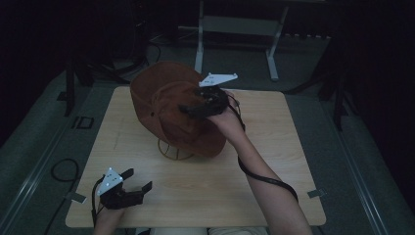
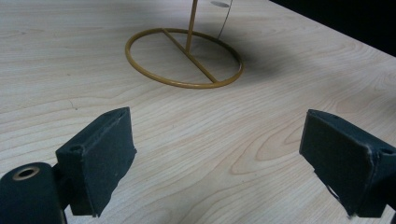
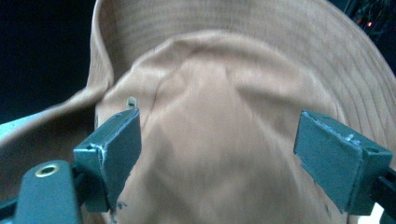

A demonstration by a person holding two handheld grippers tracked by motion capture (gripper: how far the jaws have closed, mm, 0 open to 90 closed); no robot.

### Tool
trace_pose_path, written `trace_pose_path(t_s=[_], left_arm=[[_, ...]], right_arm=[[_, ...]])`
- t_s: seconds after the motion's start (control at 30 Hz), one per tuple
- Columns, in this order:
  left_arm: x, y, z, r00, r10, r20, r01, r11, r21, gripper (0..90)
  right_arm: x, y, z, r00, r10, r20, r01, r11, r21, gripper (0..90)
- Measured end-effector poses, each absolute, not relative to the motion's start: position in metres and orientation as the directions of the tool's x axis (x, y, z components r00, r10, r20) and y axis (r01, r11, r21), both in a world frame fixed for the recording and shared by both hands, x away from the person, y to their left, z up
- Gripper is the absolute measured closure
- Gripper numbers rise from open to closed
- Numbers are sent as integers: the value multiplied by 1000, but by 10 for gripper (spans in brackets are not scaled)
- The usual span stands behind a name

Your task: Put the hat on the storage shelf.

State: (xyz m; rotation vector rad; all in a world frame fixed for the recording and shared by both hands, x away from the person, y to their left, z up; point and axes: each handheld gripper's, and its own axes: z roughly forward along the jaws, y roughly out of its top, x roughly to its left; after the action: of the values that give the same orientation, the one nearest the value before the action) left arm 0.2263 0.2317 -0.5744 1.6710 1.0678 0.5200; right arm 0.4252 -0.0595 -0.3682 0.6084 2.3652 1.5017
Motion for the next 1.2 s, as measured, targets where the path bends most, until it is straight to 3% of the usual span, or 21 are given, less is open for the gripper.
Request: trace_pose_path(t_s=[0.7,1.2], left_arm=[[226,228,-577,492,861,-125,377,-81,923,103],[227,230,-577,479,869,-123,379,-78,922,103]], right_arm=[[389,-159,-412,-841,540,-6,220,354,909,153],[366,-216,-485,-787,617,20,298,350,888,160]])
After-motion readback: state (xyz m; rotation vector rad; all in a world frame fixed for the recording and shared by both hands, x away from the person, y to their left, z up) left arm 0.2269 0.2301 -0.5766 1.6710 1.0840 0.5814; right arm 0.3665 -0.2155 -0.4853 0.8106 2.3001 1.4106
